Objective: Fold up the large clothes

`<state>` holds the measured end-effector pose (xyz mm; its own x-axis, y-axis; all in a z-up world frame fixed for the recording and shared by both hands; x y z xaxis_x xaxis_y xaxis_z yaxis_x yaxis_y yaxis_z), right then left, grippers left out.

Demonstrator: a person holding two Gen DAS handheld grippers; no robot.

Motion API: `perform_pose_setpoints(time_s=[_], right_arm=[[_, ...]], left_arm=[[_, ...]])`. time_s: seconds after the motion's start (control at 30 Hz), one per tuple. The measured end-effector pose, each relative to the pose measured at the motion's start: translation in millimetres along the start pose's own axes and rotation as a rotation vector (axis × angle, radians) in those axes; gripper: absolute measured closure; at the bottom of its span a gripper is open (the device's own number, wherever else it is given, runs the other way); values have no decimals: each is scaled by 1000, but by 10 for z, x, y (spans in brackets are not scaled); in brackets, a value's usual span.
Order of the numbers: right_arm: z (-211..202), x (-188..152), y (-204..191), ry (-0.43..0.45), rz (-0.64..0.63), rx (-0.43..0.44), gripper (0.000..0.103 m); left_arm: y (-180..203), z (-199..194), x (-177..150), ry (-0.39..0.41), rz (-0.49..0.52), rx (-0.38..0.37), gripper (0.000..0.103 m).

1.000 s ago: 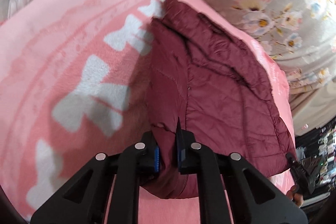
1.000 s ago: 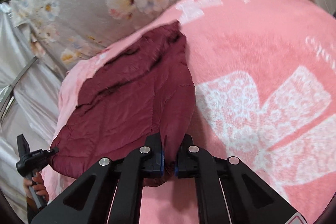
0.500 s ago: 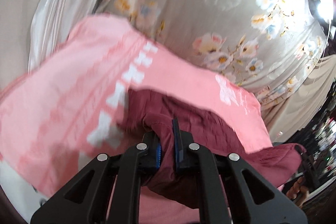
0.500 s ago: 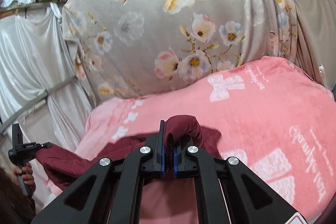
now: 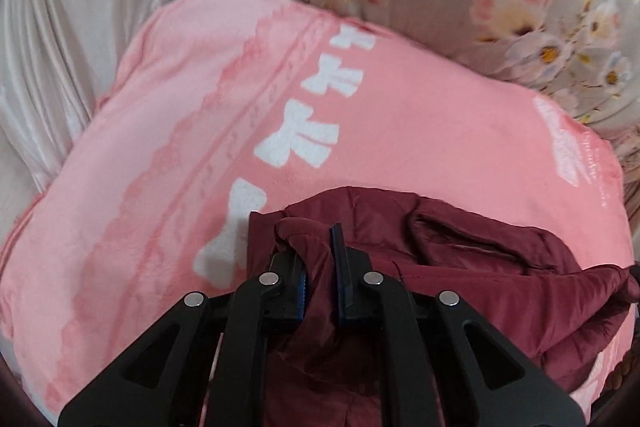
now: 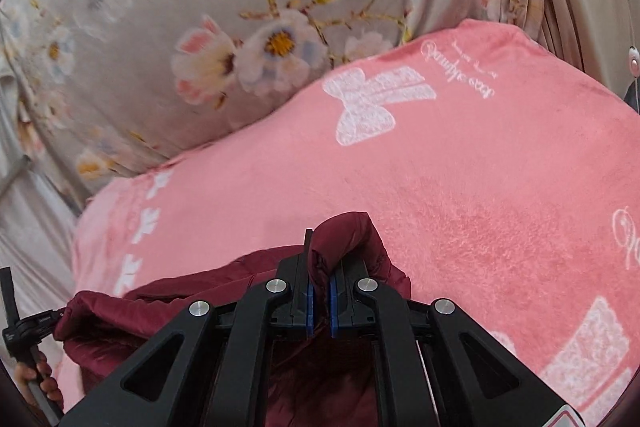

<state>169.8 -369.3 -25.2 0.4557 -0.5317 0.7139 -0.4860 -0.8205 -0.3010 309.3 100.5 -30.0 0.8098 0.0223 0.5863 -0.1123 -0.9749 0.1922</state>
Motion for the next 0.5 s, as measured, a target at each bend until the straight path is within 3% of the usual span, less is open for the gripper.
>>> perform_pose_setpoints(time_s=[0.23,0.5], right_arm=[[573,-133,58,-41,26,-66,98],[966,-403,159,-86,19,-109,98]], left_arm=[[-70,745,-95,-67,-10,51,91],[-66,1051,-156,-9,-19,-8,87]])
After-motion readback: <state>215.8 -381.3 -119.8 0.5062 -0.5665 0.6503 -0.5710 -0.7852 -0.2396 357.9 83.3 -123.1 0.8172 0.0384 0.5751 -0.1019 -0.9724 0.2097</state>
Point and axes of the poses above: each gripper's, at about its wrist camera, not at the fingertips, and z roughly the way its jaws point, y to its right, x to its top, the point moved 7 cm from there along z, roughly the way its jaws point, and after that the axes turned 7 degrees about -x, right-handed, at the moved point
